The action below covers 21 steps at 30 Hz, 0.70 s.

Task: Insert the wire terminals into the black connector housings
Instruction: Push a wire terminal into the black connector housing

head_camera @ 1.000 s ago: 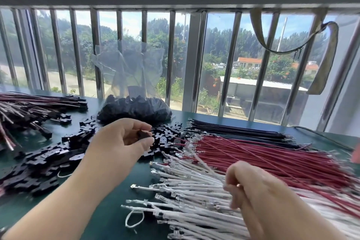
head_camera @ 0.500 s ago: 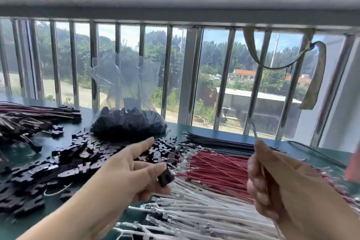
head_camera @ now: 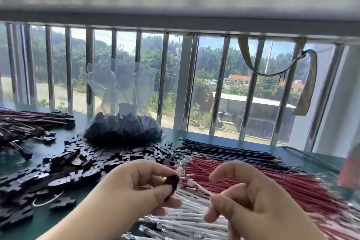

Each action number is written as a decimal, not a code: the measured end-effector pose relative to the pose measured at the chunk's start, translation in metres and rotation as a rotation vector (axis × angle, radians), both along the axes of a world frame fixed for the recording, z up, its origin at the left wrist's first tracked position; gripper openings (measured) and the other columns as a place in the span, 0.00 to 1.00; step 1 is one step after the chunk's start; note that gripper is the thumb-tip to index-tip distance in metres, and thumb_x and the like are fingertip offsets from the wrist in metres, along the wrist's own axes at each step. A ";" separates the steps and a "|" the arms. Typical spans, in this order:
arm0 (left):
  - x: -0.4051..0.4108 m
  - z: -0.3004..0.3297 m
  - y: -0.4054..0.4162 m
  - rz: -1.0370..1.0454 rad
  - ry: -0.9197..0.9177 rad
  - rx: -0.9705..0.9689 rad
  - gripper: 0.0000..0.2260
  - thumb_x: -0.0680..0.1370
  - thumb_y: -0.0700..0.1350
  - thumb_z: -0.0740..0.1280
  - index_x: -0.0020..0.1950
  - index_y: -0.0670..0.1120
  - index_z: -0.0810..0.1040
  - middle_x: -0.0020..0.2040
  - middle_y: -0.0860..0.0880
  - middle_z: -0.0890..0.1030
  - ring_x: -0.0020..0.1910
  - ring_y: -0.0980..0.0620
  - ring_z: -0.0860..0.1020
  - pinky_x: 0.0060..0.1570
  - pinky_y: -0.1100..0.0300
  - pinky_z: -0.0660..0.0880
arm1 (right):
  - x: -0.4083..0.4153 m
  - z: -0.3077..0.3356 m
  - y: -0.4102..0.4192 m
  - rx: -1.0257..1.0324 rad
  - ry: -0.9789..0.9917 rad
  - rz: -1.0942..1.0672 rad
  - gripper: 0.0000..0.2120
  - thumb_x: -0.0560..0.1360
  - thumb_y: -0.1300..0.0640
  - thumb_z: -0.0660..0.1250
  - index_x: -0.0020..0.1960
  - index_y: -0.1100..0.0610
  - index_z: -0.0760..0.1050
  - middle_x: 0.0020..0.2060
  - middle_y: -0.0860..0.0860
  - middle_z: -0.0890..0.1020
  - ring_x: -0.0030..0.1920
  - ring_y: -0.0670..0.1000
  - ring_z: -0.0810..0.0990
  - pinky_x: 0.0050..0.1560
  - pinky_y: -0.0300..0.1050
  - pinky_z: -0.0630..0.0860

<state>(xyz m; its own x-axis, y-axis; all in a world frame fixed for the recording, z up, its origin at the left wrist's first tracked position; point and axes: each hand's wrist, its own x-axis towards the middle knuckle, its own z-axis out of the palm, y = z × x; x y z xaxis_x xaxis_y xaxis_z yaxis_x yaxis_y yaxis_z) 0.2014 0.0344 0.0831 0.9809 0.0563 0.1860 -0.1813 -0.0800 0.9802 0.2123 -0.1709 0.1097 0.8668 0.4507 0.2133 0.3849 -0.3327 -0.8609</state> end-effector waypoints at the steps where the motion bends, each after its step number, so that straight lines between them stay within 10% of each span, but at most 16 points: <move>1: 0.000 -0.001 0.001 0.026 0.005 0.020 0.15 0.68 0.29 0.71 0.38 0.50 0.85 0.35 0.41 0.84 0.35 0.45 0.84 0.28 0.62 0.78 | 0.001 -0.001 0.000 -0.057 -0.046 -0.013 0.06 0.72 0.50 0.68 0.44 0.40 0.72 0.36 0.40 0.84 0.29 0.43 0.77 0.36 0.32 0.74; 9: -0.005 0.001 -0.004 0.097 -0.076 0.219 0.17 0.64 0.37 0.78 0.36 0.60 0.85 0.36 0.53 0.85 0.37 0.54 0.84 0.40 0.66 0.78 | 0.001 -0.003 -0.005 -0.230 -0.310 -0.149 0.08 0.65 0.39 0.66 0.44 0.31 0.74 0.33 0.33 0.79 0.31 0.39 0.75 0.39 0.33 0.76; 13: -0.010 0.000 -0.006 0.089 -0.154 0.190 0.12 0.69 0.44 0.73 0.43 0.63 0.82 0.30 0.47 0.82 0.29 0.54 0.81 0.32 0.69 0.74 | 0.001 -0.007 -0.004 -0.271 -0.347 -0.152 0.08 0.66 0.39 0.66 0.45 0.30 0.74 0.34 0.34 0.79 0.34 0.41 0.76 0.41 0.36 0.77; 21: -0.013 0.004 -0.010 -0.232 0.137 -0.161 0.14 0.54 0.34 0.74 0.39 0.40 0.85 0.31 0.36 0.82 0.29 0.44 0.82 0.25 0.60 0.77 | 0.003 -0.013 -0.003 -0.243 -0.407 -0.125 0.08 0.65 0.39 0.65 0.44 0.35 0.75 0.36 0.42 0.81 0.36 0.47 0.79 0.43 0.42 0.79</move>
